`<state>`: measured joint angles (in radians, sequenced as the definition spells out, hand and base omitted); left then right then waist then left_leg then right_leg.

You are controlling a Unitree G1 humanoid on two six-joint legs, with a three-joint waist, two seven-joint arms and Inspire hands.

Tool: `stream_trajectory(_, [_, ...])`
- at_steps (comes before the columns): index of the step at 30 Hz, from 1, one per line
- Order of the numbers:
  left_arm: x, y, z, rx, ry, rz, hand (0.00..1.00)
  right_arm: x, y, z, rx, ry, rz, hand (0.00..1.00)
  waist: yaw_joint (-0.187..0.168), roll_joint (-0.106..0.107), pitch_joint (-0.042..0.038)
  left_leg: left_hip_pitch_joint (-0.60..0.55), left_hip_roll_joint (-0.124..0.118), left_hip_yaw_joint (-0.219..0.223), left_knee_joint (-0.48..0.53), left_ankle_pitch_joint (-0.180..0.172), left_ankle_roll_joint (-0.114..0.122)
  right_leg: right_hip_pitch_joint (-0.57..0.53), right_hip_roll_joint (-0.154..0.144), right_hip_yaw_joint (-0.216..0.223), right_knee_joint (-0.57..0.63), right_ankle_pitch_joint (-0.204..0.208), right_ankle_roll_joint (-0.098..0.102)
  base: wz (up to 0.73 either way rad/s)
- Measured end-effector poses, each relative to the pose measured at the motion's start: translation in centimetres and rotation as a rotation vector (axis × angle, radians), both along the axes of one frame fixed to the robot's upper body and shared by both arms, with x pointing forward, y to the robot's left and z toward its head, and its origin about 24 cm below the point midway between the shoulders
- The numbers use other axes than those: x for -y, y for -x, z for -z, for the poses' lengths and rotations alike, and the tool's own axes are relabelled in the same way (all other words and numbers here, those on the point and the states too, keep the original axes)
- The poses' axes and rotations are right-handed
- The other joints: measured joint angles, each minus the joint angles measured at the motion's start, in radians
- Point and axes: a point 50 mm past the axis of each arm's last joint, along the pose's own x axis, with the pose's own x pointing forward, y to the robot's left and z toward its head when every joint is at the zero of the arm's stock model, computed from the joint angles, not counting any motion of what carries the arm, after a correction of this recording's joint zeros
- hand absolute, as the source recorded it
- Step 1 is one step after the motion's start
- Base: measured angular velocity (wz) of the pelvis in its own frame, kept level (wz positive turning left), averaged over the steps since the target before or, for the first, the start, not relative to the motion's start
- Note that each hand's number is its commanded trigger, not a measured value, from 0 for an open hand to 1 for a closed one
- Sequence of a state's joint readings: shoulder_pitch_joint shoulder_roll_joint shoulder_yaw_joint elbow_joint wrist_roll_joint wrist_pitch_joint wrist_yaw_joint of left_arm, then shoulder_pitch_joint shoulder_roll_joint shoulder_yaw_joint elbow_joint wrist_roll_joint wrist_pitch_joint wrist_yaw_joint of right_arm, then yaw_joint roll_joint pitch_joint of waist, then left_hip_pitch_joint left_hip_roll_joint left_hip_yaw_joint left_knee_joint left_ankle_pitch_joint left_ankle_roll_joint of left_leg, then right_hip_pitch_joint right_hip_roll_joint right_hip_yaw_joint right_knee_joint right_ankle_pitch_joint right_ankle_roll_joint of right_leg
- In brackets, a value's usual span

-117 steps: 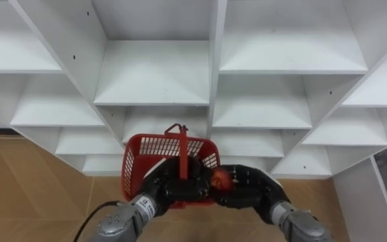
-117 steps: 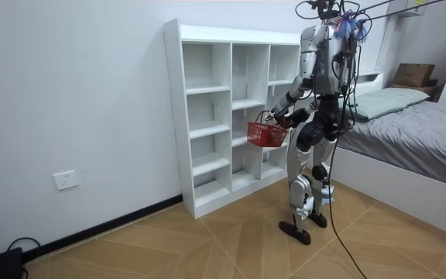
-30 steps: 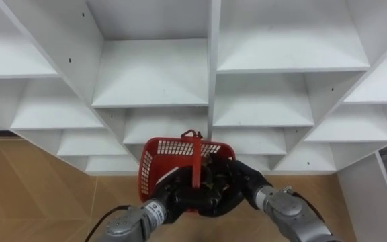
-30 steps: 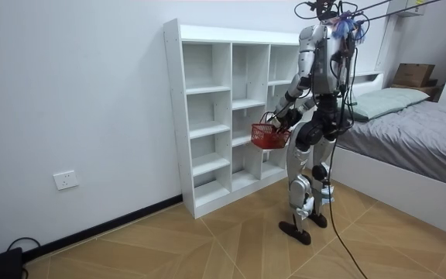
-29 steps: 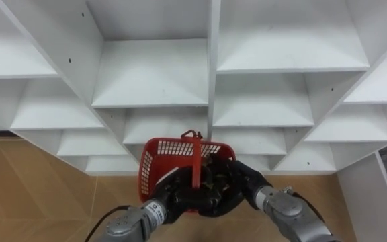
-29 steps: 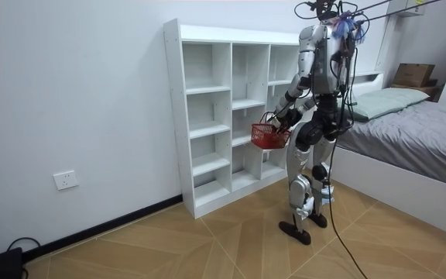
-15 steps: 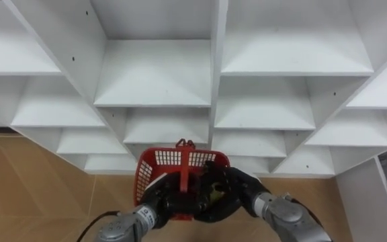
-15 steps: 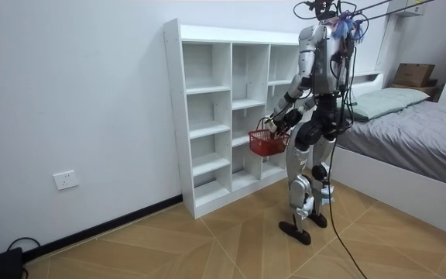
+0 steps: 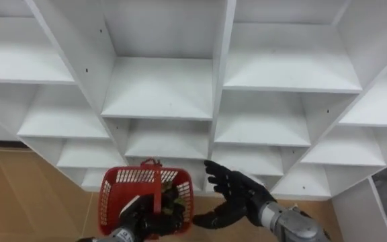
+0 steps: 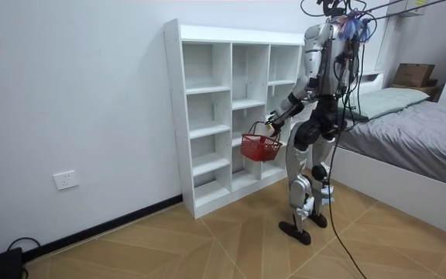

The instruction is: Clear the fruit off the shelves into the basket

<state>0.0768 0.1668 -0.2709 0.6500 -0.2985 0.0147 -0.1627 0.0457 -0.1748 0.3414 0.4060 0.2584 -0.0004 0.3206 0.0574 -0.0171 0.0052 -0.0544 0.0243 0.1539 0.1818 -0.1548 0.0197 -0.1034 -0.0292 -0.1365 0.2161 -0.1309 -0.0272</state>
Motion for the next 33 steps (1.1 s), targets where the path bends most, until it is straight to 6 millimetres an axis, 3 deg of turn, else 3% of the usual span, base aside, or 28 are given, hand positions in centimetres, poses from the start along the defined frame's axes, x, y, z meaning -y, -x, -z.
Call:
stream_trajectory(6, [-1.6, 2.7, 1.5, -0.093, -0.099, -0.025, 1.0, 0.5, 1.1, 0.0, -0.007, -0.023, 0.075, 0.0, -0.011, -0.003, -0.0029, 0.055, 0.001, 0.001, -0.018, -0.003, -0.003, 0.056, 0.005, -0.003, -0.03, 0.001, 0.002, 0.01])
stream_trajectory(9, [-2.6, 4.6, 2.5, -0.17, -0.129, -0.079, 1.0, 1.7, 1.7, 0.4, -0.022, 0.001, 0.155, 0.0, -0.022, -0.003, -0.0025, 0.067, -0.001, -0.002, -0.023, -0.007, -0.004, 0.069, 0.014, 0.0, -0.039, 0.0, 0.003, 0.01])
stream_trajectory(15, [-4.4, 7.1, 3.0, -0.226, -0.181, -0.213, 1.0, 5.2, 4.9, 2.5, -0.11, 0.119, 0.363, 0.0, -0.044, 0.003, -0.0018, 0.094, 0.0, -0.001, -0.034, -0.018, -0.008, 0.102, 0.016, 0.002, -0.059, 0.0, 0.004, -0.01])
stream_trajectory(18, [-5.4, 8.7, 3.2, -0.261, -0.204, -0.286, 1.0, 7.7, 7.2, 4.7, -0.225, 0.213, 0.489, 0.0, -0.055, 0.001, -0.0019, 0.116, 0.0, 0.008, -0.041, -0.024, -0.011, 0.124, 0.018, 0.007, -0.067, -0.004, 0.005, -0.05])
stream_trajectory(23, [-7.5, 11.2, 3.7, -0.34, -0.25, -0.417, 1.0, 11.6, 13.8, 7.6, -0.483, 0.339, 0.707, 0.0, -0.057, -0.008, -0.0012, 0.147, -0.001, 0.007, -0.054, -0.031, -0.013, 0.148, 0.019, 0.012, -0.069, -0.016, 0.007, -0.02])
stream_trajectory(24, [-7.7, 11.4, 3.7, -0.347, -0.256, -0.433, 1.0, 11.8, 14.5, 7.8, -0.511, 0.348, 0.72, 0.0, -0.057, -0.01, 0.0009, 0.153, -0.001, 0.006, -0.054, -0.032, -0.014, 0.156, 0.02, 0.012, -0.069, -0.018, 0.008, 0.04])
stream_trajectory(28, [-8.1, 12.2, 4.0, -0.387, -0.271, -0.465, 1.0, 12.0, 17.9, 9.1, -0.67, 0.364, 0.785, 0.0, -0.062, -0.012, -0.0029, 0.155, 0.0, 0.006, -0.052, -0.039, -0.013, 0.162, 0.02, 0.012, -0.066, -0.026, 0.009, 0.0])
stream_trajectory(33, [-7.8, 13.1, 4.6, -0.449, -0.259, -0.454, 1.0, 11.3, 19.4, 9.9, -0.789, 0.376, 0.727, 0.0, -0.058, -0.011, -0.0022, 0.172, 0.0, 0.011, -0.052, -0.046, -0.013, 0.173, 0.029, 0.024, -0.067, -0.027, 0.011, -0.04])
